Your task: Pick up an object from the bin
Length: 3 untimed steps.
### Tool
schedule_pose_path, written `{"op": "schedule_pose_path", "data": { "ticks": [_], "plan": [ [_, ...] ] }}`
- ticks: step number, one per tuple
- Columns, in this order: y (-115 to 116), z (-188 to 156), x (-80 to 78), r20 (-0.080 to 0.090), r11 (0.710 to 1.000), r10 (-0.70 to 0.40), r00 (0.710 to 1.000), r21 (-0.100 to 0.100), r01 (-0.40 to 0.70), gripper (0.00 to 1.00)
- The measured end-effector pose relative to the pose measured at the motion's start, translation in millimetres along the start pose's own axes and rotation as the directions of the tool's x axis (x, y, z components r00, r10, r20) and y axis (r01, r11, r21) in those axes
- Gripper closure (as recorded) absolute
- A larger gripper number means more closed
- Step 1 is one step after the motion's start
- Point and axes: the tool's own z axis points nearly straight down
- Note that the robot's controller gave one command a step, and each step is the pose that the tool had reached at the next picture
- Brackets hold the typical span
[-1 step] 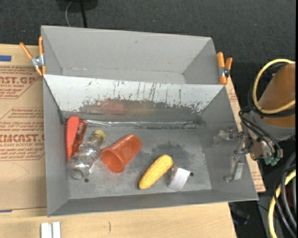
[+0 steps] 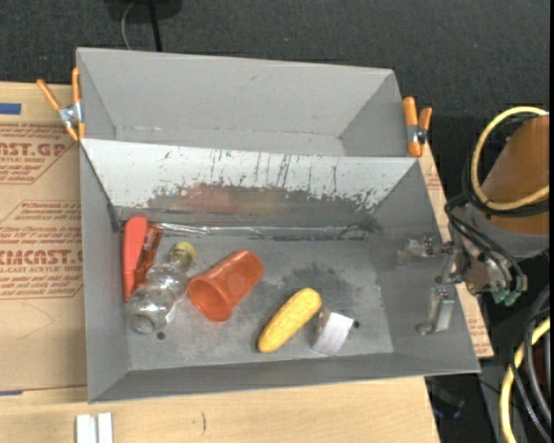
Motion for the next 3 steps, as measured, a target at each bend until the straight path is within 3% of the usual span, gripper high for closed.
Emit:
{"op": "schedule_pose_path", "data": {
  "ticks": [1, 2, 3],
  "plan": [
    [21.6, 36.8, -7.7, 0.002, 0.997, -0.082, 0.997, 0.001, 0.082, 0.00],
    [37.6, 101.5, -13.3, 0.004, 0.987, -0.159, 0.987, 0.002, 0.159, 0.00],
    [80.0, 131.7, -7.8, 0.007, 0.962, -0.273, 0.962, 0.004, 0.273, 0.00]
  ]
}}
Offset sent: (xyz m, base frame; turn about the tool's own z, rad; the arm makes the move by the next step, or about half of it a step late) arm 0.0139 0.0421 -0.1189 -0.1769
